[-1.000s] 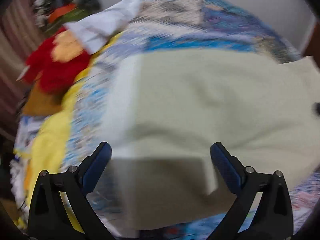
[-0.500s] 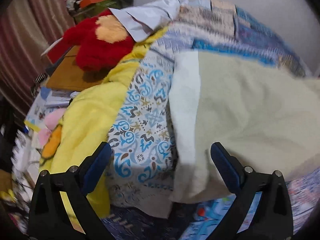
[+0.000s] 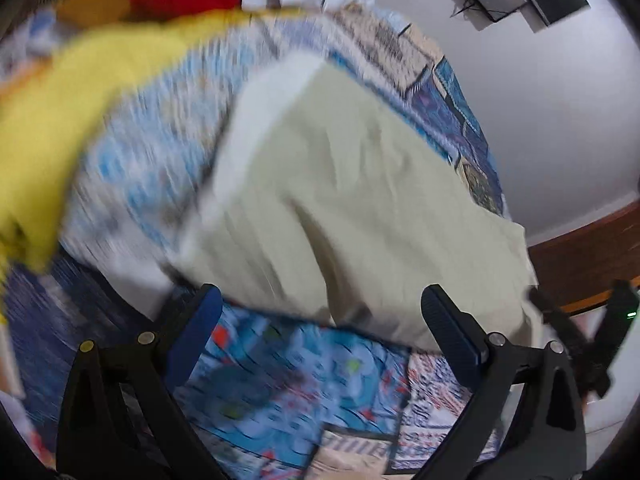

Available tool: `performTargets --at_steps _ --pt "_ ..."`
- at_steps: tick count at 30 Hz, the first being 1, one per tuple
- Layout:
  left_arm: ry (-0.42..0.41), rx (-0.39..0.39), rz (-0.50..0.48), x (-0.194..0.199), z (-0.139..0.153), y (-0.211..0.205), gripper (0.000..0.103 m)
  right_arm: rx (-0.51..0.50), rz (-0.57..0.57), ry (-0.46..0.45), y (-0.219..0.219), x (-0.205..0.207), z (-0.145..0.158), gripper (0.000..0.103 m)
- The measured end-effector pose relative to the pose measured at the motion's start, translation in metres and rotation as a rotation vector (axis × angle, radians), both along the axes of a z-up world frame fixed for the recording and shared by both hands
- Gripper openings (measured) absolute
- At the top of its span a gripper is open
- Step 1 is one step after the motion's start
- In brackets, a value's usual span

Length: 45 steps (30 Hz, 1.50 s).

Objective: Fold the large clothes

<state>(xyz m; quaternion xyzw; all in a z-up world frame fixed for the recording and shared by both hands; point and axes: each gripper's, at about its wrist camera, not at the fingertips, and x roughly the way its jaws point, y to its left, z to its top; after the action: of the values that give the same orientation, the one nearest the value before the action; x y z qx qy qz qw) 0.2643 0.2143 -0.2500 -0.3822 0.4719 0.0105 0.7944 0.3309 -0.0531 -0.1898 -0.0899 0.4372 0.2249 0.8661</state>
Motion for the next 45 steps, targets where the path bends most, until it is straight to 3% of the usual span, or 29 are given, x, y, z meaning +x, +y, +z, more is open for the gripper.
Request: performTargets --at_steps 4,8,15,17,19,23,24,25,27,30,35,39,42,45 --pt "0.041 -0.192 0.020 0.000 -0.032 -0.004 0.101 -0.092 0.039 0.045 0.022 0.001 -0.041 0.005" --pt "0.036 -0.408 0.077 0.005 -0.057 0.001 0.100 -0.161 0.103 0.027 0.030 -0.007 -0.053 0.005" --pt "0.024 -0.364 0.118 0.048 -0.067 -0.003 0.094 -0.110 0.110 0.075 0.019 -0.003 -0.060 0.005" --pt "-0.030 -0.259 0.099 0.061 -0.059 -0.008 0.089 -0.079 0.097 0.097 0.015 0.000 -0.061 0.005" --pt "-0.060 -0.119 0.121 0.069 -0.052 -0.013 0.074 -0.054 0.093 0.111 0.013 0.004 -0.062 0.005" --pt "-0.041 -0.113 0.207 0.077 -0.055 -0.009 0.044 -0.031 0.107 0.137 0.012 0.011 -0.065 0.005" --pt "-0.043 -0.112 0.213 0.076 -0.053 -0.007 0.031 -0.018 0.099 0.156 0.011 0.014 -0.063 0.005" --pt "-0.050 -0.094 0.214 0.077 -0.047 -0.007 0.020 -0.013 0.093 0.169 0.011 0.016 -0.062 0.005" --pt "-0.065 -0.011 0.197 0.076 -0.033 -0.011 0.013 -0.003 0.061 0.203 0.012 0.021 -0.053 0.005" --pt "-0.099 0.152 0.152 0.073 -0.004 -0.023 0.008 0.079 0.027 0.179 0.015 0.020 -0.026 0.005" --pt "-0.174 0.326 0.125 0.053 0.042 -0.039 0.008 0.177 0.067 0.119 0.047 0.003 0.001 0.005" --pt "-0.185 0.446 0.100 0.033 0.055 -0.043 0.008 0.125 0.140 0.228 0.088 -0.002 -0.035 0.005" --pt "-0.177 0.544 0.062 0.024 0.051 -0.049 0.008 0.095 0.172 0.372 0.108 0.004 -0.084 0.005" --pt "-0.185 0.627 0.039 0.023 0.052 -0.060 0.007 0.043 0.184 0.336 0.121 0.001 -0.096 0.005"
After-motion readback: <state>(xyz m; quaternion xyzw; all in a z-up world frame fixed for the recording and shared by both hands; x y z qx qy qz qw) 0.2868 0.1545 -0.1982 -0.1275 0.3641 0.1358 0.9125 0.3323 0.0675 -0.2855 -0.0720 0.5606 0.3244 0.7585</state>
